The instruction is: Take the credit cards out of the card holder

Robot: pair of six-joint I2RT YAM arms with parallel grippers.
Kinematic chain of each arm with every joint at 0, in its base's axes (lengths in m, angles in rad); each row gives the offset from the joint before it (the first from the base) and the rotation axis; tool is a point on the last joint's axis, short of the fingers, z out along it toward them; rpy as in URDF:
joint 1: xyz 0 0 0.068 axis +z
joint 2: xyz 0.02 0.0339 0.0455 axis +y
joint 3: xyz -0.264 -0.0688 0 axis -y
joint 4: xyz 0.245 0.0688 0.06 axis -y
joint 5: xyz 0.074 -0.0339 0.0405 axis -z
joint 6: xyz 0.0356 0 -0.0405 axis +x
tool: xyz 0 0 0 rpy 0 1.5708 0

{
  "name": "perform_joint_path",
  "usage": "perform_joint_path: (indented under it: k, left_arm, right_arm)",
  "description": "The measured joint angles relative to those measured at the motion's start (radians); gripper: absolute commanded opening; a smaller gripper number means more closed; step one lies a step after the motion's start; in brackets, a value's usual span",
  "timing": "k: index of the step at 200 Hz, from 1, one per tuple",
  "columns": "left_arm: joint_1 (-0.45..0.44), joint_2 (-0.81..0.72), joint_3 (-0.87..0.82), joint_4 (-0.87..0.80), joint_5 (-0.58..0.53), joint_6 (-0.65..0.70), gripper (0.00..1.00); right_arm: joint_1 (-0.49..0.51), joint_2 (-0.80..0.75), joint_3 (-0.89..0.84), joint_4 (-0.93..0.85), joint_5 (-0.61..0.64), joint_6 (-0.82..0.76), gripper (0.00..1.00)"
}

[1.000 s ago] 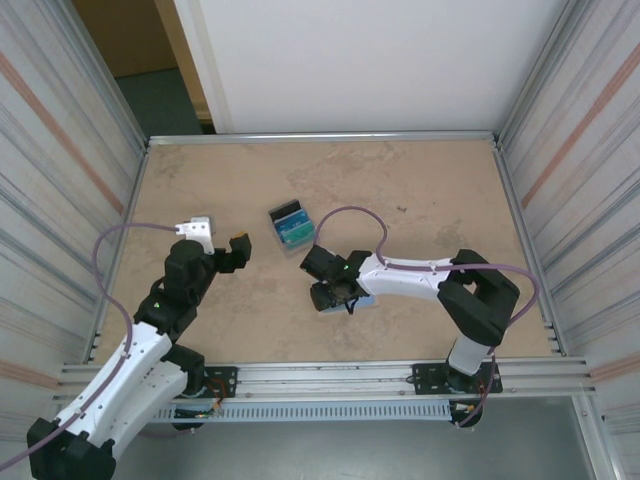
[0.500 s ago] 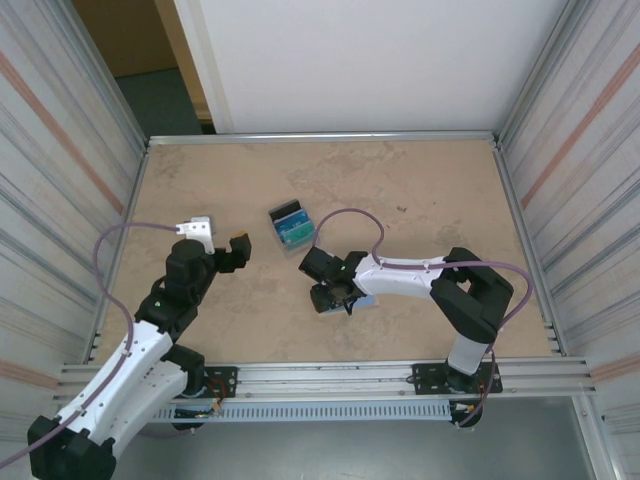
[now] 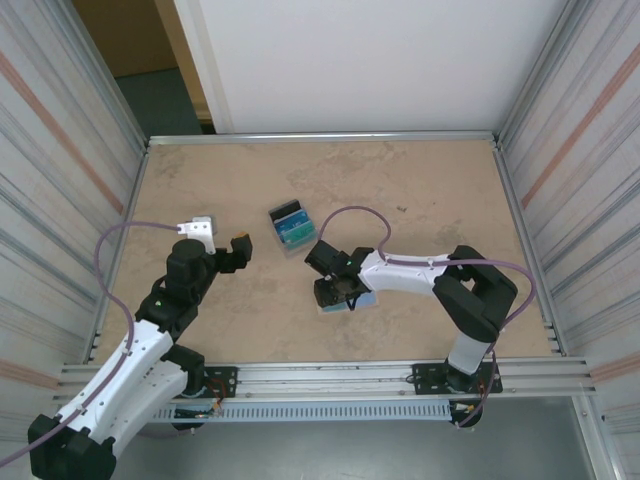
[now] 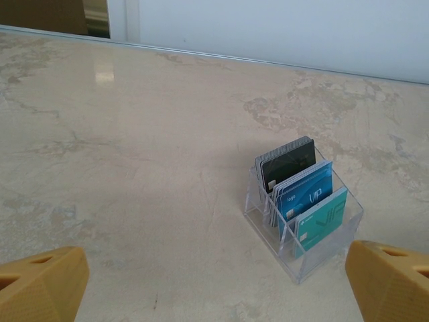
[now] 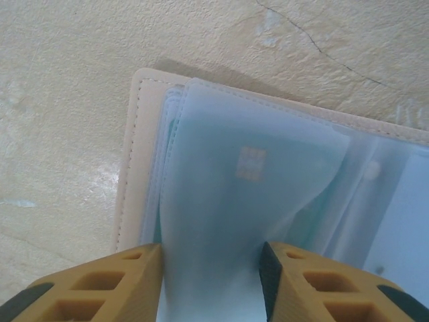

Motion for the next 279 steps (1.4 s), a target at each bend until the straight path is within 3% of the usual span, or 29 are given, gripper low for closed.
perform_joint_path:
  k: [68, 112, 185, 279]
  left_arm:
    - [-0.005, 0.0, 0.0, 0.002, 0.026, 0.011, 0.99]
    - [-0.059, 0.0, -0.001, 0.056, 0.032, 0.038, 0.99]
    - [-0.208, 0.019, -0.011, 0.143, -0.058, 0.111, 0.99]
    - [-0.326, 0.127, -0.007, 0.169, -0.155, 0.218, 0.99]
  right_arm:
    - [-0.016, -0.021, -0.028, 0.019, -0.017, -0.029, 0.24]
    - [0.004, -0.057, -0.066, 0.05, -0.057, -0.087, 0.13]
    - [0.026, -0.108, -0.085, 0.058, -0.068, -0.106, 0.2]
    - [-0.04, -0.174, -0.145, 0.058, -0.052, -0.103, 0.33]
